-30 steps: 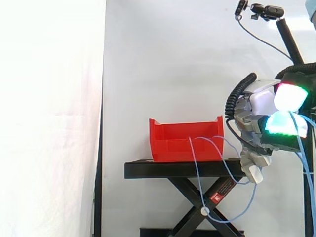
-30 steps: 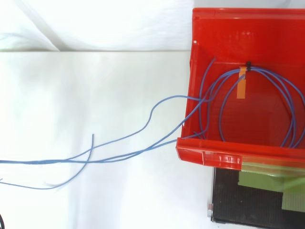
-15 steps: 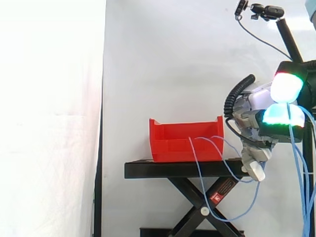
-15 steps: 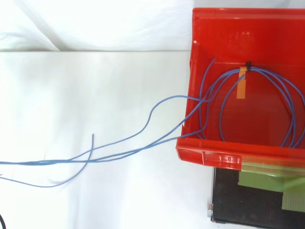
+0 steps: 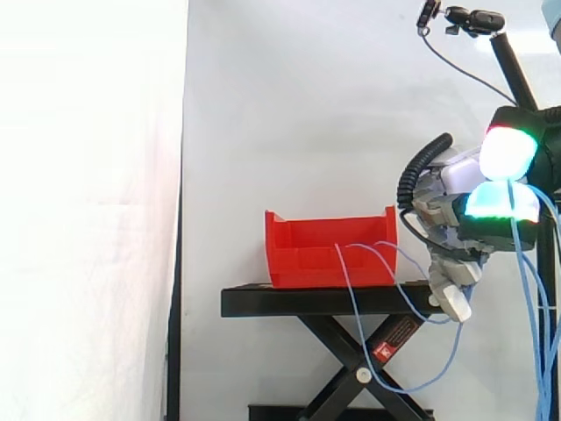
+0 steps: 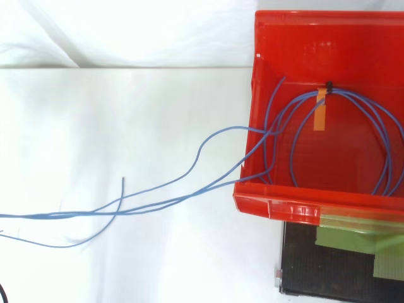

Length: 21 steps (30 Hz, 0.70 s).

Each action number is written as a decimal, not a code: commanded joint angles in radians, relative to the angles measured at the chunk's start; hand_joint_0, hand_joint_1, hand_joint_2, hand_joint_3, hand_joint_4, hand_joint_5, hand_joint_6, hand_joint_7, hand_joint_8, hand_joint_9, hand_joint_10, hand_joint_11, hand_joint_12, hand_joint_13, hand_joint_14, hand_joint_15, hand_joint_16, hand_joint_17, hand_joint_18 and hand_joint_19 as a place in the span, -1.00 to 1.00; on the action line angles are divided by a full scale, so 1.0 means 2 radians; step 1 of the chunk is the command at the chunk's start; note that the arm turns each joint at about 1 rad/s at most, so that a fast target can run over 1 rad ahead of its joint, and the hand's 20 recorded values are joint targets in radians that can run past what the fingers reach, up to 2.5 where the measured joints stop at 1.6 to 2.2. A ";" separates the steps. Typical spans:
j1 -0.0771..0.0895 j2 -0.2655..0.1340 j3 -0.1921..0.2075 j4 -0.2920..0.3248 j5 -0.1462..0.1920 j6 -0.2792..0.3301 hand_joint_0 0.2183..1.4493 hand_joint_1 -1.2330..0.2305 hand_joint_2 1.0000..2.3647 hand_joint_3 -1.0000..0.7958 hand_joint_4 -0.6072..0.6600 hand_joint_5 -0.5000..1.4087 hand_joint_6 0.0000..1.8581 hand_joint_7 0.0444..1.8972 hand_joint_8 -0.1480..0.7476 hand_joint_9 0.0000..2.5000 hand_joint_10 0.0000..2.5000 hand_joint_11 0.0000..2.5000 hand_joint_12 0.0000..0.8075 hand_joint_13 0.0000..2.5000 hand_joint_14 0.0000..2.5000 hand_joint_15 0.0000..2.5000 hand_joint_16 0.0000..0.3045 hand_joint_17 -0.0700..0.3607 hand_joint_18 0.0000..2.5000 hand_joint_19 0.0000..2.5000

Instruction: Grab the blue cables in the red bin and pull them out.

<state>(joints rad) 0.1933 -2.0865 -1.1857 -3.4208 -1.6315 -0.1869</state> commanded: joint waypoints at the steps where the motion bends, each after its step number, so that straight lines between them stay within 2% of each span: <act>1: 0.000 0.000 0.000 0.000 0.000 0.001 -0.30 -0.51 -1.00 -1.00 0.30 0.36 -0.31 -0.52 -0.07 -0.31 -0.98 -0.55 -0.15 -0.41 -0.99 -0.67 -0.71 -0.21 -0.55 -0.57; 21: 0.002 0.000 0.000 0.000 0.001 0.014 -0.30 -0.61 -1.00 -1.00 0.36 0.28 -0.17 -0.61 -0.06 -0.33 -0.98 -0.54 -0.14 -0.42 -0.99 -0.67 -0.70 -0.20 -0.54 -0.57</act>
<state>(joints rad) 0.1953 -2.0863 -1.1856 -3.4208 -1.6291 -0.1644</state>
